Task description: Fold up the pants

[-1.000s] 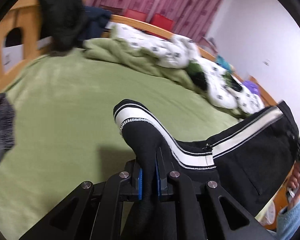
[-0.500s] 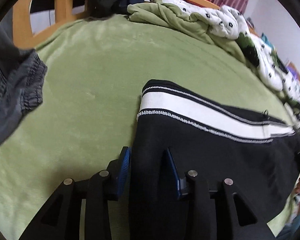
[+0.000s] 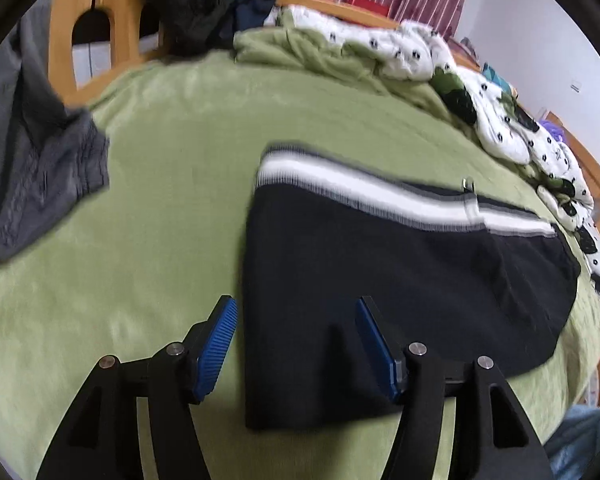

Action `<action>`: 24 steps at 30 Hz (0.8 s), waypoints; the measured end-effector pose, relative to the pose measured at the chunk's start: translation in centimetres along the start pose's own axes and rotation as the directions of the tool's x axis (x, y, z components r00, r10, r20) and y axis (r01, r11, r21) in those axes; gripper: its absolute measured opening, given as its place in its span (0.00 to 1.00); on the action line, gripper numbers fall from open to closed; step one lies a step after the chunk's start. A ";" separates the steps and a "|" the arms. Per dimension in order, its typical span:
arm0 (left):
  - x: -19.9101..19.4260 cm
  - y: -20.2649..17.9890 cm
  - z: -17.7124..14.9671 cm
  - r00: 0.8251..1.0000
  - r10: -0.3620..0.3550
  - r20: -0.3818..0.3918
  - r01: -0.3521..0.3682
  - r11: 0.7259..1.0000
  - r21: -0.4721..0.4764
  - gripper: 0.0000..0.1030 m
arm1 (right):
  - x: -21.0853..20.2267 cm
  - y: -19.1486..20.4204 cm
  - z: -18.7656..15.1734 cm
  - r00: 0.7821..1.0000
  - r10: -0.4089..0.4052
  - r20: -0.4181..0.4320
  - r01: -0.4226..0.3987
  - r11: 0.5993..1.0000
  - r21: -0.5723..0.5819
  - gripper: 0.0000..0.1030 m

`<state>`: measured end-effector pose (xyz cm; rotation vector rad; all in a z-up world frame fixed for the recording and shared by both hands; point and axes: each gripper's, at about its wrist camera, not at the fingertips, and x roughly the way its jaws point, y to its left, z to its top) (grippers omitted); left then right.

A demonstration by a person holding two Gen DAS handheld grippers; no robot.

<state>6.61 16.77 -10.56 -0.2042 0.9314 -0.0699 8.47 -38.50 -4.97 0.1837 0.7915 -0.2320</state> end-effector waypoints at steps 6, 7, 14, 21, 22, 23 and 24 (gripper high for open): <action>1.7 1.5 -3.9 0.996 0.032 -0.081 -0.032 0.999 -0.002 0.66 | -2.0 10.9 -2.1 0.979 0.198 -0.042 -0.201 0.976 -0.088 0.52; 1.3 1.8 -3.8 0.996 0.017 -0.089 -0.018 1.000 -0.014 0.66 | -1.9 13.3 -2.9 0.969 0.238 -0.066 -0.244 0.964 -0.108 0.52; -0.3 4.8 -4.1 0.995 -0.083 -0.048 0.076 0.987 -0.139 0.64 | 0.8 22.0 -8.9 0.911 0.383 -0.154 -0.408 0.891 -0.200 0.51; 0.8 5.1 -4.5 0.981 -0.189 -0.040 0.179 0.967 -0.181 0.63 | 3.4 21.9 -11.4 0.919 0.328 -0.217 -0.370 0.909 -0.191 0.41; 1.2 5.0 -4.5 0.980 -0.196 -0.048 0.183 0.964 -0.192 0.62 | 3.1 21.6 -10.9 0.915 0.335 -0.225 -0.377 0.908 -0.181 0.41; 1.4 4.9 -4.4 0.979 -0.195 -0.051 0.182 0.963 -0.197 0.62 | 2.7 21.4 -10.5 0.913 0.339 -0.227 -0.380 0.908 -0.173 0.41; 1.6 4.8 -4.3 0.980 -0.194 -0.050 0.180 0.963 -0.199 0.62 | 2.4 21.1 -10.1 0.911 0.342 -0.229 -0.384 0.908 -0.169 0.41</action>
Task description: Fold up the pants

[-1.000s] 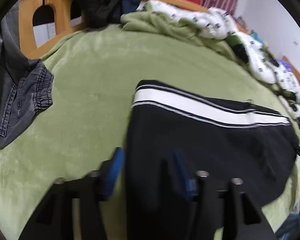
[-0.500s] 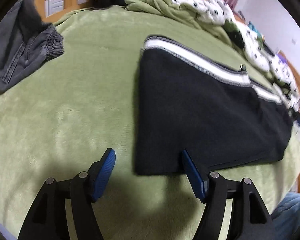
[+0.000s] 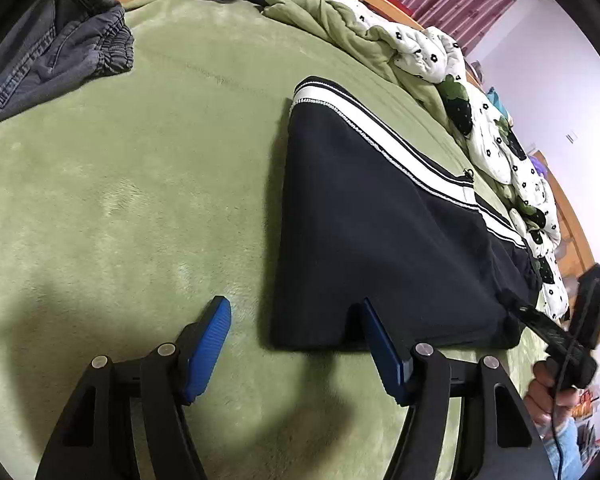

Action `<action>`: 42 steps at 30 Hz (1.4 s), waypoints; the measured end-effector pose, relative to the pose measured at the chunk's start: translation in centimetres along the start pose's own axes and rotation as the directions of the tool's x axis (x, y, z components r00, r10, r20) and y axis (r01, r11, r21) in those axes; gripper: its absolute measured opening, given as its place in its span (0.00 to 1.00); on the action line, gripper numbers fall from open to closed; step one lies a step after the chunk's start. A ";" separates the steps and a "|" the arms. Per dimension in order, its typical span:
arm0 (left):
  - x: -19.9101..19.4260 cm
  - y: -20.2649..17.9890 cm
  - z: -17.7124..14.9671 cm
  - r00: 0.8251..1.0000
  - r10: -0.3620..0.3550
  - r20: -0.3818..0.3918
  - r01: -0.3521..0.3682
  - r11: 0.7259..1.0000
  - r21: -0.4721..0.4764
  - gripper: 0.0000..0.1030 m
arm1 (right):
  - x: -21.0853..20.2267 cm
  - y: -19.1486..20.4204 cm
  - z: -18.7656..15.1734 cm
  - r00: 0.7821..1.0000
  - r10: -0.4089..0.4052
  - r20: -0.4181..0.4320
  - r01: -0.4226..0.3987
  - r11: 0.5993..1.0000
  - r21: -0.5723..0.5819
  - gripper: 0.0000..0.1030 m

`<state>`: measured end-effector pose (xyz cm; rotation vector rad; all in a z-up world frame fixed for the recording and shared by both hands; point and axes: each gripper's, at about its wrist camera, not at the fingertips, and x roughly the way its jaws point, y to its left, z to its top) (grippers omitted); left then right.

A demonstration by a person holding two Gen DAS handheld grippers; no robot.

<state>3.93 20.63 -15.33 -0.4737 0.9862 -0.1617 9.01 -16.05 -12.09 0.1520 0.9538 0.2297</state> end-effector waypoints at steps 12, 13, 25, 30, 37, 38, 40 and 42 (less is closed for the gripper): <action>0.9 -0.2 0.2 0.999 -0.041 0.024 0.042 0.999 -0.034 0.33 | -4.9 -5.7 2.2 0.981 -0.161 0.111 0.162 0.987 -0.001 0.43; 0.9 -0.1 0.2 0.999 -0.043 0.025 0.045 0.998 -0.046 0.33 | -5.6 -6.4 2.7 0.973 -0.189 0.133 0.191 0.982 -0.001 0.43; -4.2 -11.1 2.4 0.974 0.033 0.224 -0.075 0.981 0.179 0.13 | -8.6 -16.5 3.8 0.953 -0.264 0.147 0.258 0.964 0.058 0.43; -4.5 -20.5 2.6 0.973 -0.048 0.227 -0.028 0.946 0.324 0.12 | -9.5 -20.0 2.6 0.962 -0.261 0.086 0.258 0.965 0.040 0.43; 2.0 -32.6 -0.5 0.986 -0.126 0.108 0.056 0.867 0.495 0.11 | -12.4 -23.8 0.5 0.961 -0.267 0.073 0.261 0.961 0.088 0.43; 2.8 -33.4 -1.0 0.987 -0.133 0.089 0.072 0.864 0.498 0.11 | -12.7 -24.3 0.3 0.959 -0.273 0.074 0.265 0.959 0.100 0.43; 5.3 -35.1 -2.6 0.989 -0.145 0.031 0.112 0.867 0.486 0.11 | -13.4 -24.9 0.2 0.959 -0.268 0.089 0.256 0.959 0.124 0.43; 7.9 -36.2 -4.3 0.988 -0.153 -0.027 0.147 0.865 0.479 0.11 | -14.0 -25.2 0.3 0.960 -0.259 0.104 0.244 0.960 0.140 0.43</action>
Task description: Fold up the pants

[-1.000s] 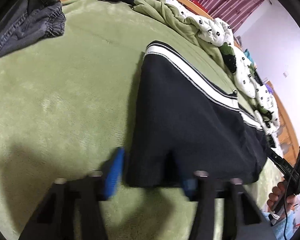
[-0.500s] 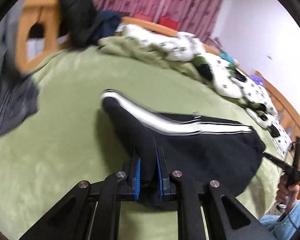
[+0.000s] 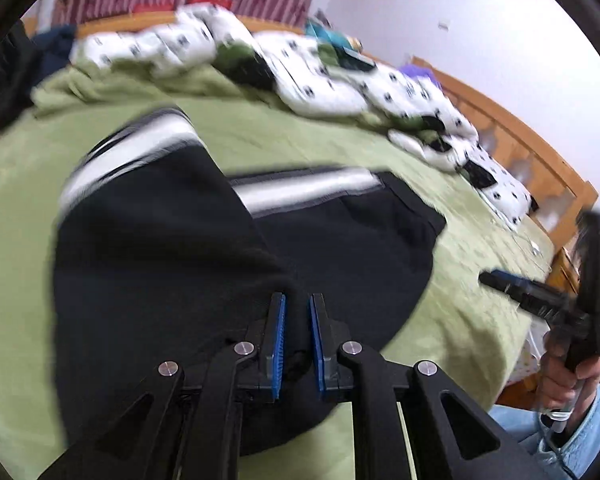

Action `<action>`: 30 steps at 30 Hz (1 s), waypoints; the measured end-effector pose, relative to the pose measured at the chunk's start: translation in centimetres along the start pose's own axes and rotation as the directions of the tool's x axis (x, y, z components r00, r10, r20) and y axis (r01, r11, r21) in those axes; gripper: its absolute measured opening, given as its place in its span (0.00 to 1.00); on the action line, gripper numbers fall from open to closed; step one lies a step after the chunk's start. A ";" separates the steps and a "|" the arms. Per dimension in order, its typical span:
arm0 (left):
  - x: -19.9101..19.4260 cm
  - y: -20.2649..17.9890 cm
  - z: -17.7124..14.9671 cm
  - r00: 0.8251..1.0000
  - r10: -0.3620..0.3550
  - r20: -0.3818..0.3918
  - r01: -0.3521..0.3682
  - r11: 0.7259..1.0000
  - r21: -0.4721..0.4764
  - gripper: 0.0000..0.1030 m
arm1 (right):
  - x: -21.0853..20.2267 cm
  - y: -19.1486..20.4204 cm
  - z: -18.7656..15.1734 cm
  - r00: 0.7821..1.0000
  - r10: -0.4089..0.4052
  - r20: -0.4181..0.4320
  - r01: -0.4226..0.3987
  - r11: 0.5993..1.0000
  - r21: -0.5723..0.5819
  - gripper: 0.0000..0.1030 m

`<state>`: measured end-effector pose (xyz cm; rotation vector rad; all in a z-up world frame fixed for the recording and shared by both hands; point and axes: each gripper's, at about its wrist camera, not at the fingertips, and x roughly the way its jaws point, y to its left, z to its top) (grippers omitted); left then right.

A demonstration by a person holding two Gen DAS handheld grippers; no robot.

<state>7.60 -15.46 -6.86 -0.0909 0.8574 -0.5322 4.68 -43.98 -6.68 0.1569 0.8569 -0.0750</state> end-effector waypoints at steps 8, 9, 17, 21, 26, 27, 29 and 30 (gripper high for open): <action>-0.2 0.8 -1.5 0.994 -0.076 -0.080 0.071 0.996 -0.061 0.12 | 0.4 2.7 -0.1 0.995 0.103 -0.011 -0.103 0.995 0.007 0.43; -1.4 1.3 -1.5 0.996 -0.069 -0.060 0.065 0.996 -0.062 0.17 | 0.6 3.2 -0.1 0.993 0.116 -0.013 -0.116 0.993 0.003 0.43; -9.2 9.1 -5.6 0.986 0.163 0.046 -0.160 0.985 -0.060 0.69 | 4.7 10.2 -0.4 0.939 0.329 -0.104 -0.321 0.943 0.088 0.43; -9.1 13.7 -9.5 0.990 0.140 -0.018 -0.141 0.973 -0.181 0.69 | 7.7 13.5 -1.3 0.912 0.378 -0.161 -0.356 0.923 0.147 0.43; -7.6 15.3 -11.7 0.999 0.043 -0.026 -0.048 0.961 -0.272 0.69 | 10.2 16.5 -2.4 0.882 0.423 -0.207 -0.383 0.900 0.209 0.43; -7.4 15.0 -11.8 1.000 0.022 -0.015 -0.025 0.965 -0.261 0.69 | 10.2 16.8 -2.4 0.883 0.425 -0.201 -0.386 0.899 0.204 0.40; -7.1 14.1 -11.7 1.000 -0.003 0.010 0.005 0.970 -0.242 0.69 | 9.9 17.5 -2.3 0.898 0.395 -0.192 -0.365 0.914 0.176 0.37; -6.8 13.7 -11.4 0.999 -0.028 0.024 0.033 0.969 -0.243 0.69 | 9.8 17.6 -2.1 0.902 0.389 -0.190 -0.361 0.918 0.165 0.33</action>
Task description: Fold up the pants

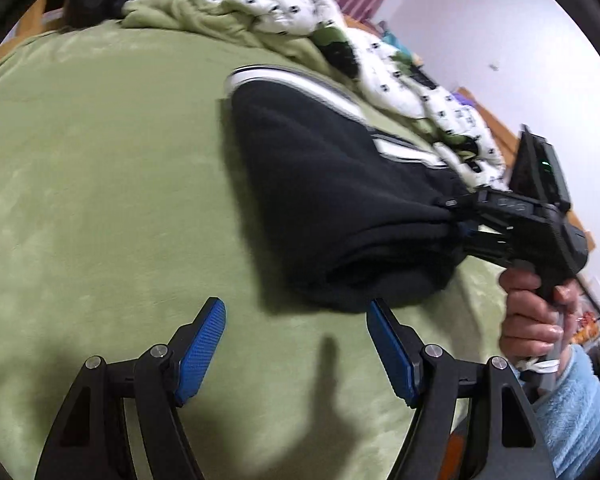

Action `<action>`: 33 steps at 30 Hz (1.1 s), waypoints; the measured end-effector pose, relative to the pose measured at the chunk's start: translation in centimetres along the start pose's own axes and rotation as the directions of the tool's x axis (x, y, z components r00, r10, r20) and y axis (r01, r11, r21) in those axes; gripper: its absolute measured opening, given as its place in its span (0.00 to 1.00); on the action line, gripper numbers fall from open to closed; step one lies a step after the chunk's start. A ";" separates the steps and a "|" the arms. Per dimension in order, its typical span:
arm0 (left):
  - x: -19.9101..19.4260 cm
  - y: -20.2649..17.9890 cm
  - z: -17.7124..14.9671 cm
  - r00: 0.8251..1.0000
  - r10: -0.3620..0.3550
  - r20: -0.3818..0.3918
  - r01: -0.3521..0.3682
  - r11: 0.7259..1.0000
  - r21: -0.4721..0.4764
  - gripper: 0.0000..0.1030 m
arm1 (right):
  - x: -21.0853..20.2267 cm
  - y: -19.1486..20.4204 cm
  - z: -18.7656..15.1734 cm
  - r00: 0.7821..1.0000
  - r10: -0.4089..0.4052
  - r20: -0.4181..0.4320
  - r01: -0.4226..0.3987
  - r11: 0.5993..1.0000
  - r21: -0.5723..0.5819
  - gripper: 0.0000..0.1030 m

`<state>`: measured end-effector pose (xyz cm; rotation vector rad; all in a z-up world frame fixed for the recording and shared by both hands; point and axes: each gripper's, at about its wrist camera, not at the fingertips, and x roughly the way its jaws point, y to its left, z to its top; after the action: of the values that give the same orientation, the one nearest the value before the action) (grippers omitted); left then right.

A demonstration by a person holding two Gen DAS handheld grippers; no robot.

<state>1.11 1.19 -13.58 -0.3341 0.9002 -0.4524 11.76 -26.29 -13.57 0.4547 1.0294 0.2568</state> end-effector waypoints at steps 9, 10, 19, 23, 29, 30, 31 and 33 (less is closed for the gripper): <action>4.5 -2.2 0.7 0.998 -0.024 0.057 0.030 0.995 -0.096 0.69 | -4.7 1.1 2.8 0.990 0.116 0.080 -0.108 0.990 -0.092 0.16; 4.6 -2.5 0.6 0.998 -0.006 0.061 0.011 0.996 -0.090 0.69 | -5.7 1.2 3.4 0.988 0.117 0.096 -0.106 0.987 -0.118 0.16; 6.0 -7.9 1.1 0.996 0.082 0.026 -0.084 0.993 0.077 0.68 | -12.0 -1.8 9.1 0.972 0.070 0.223 -0.003 0.958 -0.285 0.16; 6.6 -10.9 1.8 0.995 0.104 0.004 -0.103 0.978 0.183 0.69 | -15.5 -8.4 10.3 0.946 0.023 0.324 0.047 0.978 -0.205 0.15; 9.3 -14.0 1.4 0.988 0.107 -0.110 -0.070 0.952 0.299 0.69 | -13.0 -20.1 8.6 0.950 -0.205 0.235 0.221 0.974 -0.042 0.15; 9.6 -14.2 1.1 0.985 0.118 -0.125 -0.073 0.945 0.320 0.69 | -12.4 -21.0 8.1 0.953 -0.217 0.212 0.229 0.973 -0.033 0.16; 9.7 -14.3 0.9 0.983 0.132 -0.129 -0.081 0.937 0.340 0.69 | -11.8 -21.5 7.6 0.954 -0.224 0.200 0.236 0.971 -0.035 0.16; 9.6 -14.8 0.5 0.980 0.172 -0.104 -0.119 0.912 0.392 0.69 | -11.9 -21.2 7.4 0.948 -0.234 0.216 0.252 0.966 -0.060 0.16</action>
<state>3.23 -16.36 -12.95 0.1261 0.9387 -0.5058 12.14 -51.62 -11.42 0.2652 0.8556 0.0317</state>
